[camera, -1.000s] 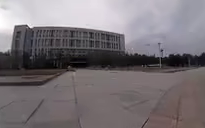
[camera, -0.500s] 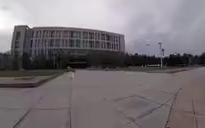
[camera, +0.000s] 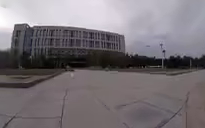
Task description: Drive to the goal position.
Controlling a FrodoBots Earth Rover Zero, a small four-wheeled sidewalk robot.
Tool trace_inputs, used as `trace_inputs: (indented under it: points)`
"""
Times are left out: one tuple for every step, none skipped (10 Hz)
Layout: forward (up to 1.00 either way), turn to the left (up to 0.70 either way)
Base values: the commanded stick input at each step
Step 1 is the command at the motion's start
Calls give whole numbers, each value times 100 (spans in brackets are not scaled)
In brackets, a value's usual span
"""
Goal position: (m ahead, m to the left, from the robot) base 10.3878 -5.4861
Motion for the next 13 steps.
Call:
trace_inputs:
  points:
    - [70, 0]
    - [70, 0]
    - [70, 0]
    - [70, 0]
    - [70, 0]
    - [70, 0]
    - [70, 0]
    - [70, 0]
    - [70, 0]
    - [70, 0]
    - [70, 0]
    - [70, 0]
    - [70, 0]
